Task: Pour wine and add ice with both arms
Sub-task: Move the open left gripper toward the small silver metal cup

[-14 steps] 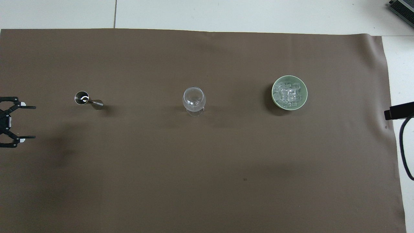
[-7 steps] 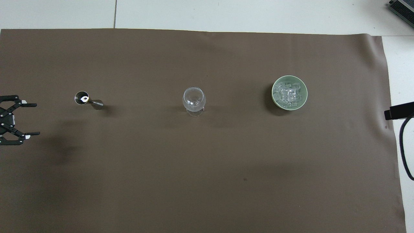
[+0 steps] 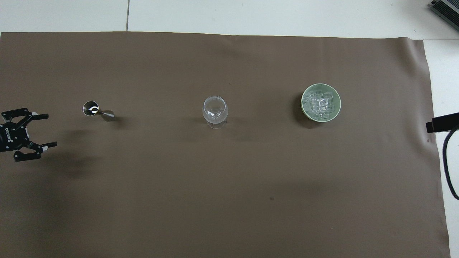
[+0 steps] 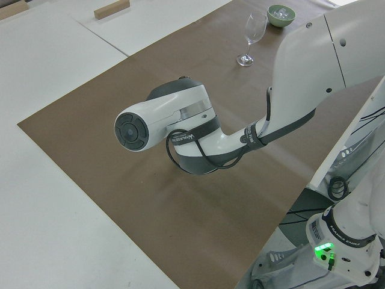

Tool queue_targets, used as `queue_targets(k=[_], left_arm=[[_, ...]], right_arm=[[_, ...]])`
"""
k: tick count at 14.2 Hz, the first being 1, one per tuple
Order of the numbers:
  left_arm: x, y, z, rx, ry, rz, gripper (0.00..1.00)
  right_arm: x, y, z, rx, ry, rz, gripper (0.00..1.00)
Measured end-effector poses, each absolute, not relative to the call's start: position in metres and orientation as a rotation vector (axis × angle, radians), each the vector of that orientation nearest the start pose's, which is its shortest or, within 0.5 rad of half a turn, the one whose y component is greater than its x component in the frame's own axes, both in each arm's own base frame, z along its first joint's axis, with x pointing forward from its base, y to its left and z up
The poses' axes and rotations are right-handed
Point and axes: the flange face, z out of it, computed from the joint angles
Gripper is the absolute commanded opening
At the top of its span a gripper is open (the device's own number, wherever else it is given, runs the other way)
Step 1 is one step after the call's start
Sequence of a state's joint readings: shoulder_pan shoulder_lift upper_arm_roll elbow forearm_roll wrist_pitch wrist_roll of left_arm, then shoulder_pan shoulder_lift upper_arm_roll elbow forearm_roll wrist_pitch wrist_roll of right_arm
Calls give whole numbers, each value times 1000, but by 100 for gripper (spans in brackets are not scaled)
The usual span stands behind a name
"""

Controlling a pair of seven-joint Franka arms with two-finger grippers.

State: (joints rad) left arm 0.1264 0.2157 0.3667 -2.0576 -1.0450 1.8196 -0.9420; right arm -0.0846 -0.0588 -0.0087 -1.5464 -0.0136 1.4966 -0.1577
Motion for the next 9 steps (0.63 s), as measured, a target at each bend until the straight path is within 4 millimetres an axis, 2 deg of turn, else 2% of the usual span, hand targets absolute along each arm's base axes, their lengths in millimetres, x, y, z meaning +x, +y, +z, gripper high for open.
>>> queue_targets(k=[3,9], left_arm=[[515,188,304,1235,1860,-717,100],[505,173,269,1181,1770,-708,100]], right_arm=[[526,-51,661,-3154,-100,-11,100],[526,-51,661,-3154,-100,-11,100]])
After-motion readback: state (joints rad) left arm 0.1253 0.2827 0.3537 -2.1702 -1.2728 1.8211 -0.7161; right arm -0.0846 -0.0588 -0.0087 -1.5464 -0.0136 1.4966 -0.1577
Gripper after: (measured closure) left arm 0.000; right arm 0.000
